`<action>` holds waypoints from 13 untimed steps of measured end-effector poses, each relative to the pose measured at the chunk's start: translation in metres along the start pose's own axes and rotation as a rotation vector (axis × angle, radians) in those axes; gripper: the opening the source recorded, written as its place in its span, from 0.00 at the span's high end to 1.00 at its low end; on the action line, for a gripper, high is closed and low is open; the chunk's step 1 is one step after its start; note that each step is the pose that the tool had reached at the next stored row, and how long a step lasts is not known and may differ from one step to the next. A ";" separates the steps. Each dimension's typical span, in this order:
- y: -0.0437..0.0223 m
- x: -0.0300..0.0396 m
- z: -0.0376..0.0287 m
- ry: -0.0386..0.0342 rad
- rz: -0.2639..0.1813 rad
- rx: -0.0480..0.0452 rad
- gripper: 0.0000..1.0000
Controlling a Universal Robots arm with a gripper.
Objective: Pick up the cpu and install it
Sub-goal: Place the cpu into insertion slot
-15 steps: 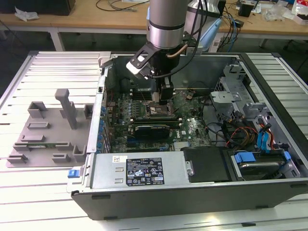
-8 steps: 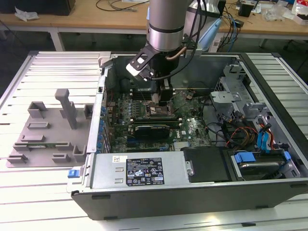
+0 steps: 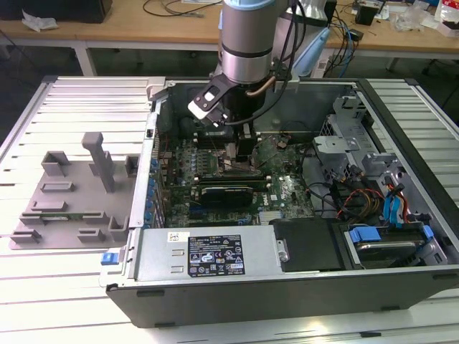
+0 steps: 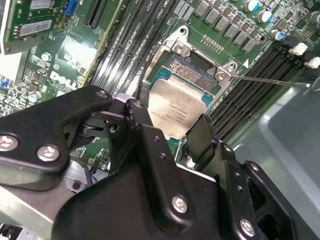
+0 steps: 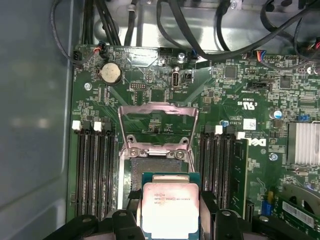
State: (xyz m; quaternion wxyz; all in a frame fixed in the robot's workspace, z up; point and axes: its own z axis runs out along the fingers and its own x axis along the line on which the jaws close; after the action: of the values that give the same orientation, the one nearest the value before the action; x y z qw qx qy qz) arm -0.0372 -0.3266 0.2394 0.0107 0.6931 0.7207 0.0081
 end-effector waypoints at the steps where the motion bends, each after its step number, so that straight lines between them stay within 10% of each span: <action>1: 0.0000 0.0002 0.0017 -0.0001 0.000 0.0000 0.45; 13: -0.0002 0.0095 0.0234 0.0000 0.000 -0.0001 0.45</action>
State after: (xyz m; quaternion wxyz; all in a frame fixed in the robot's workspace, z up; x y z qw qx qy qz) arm -0.0371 -0.3172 0.2159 0.0107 0.6930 0.7208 0.0082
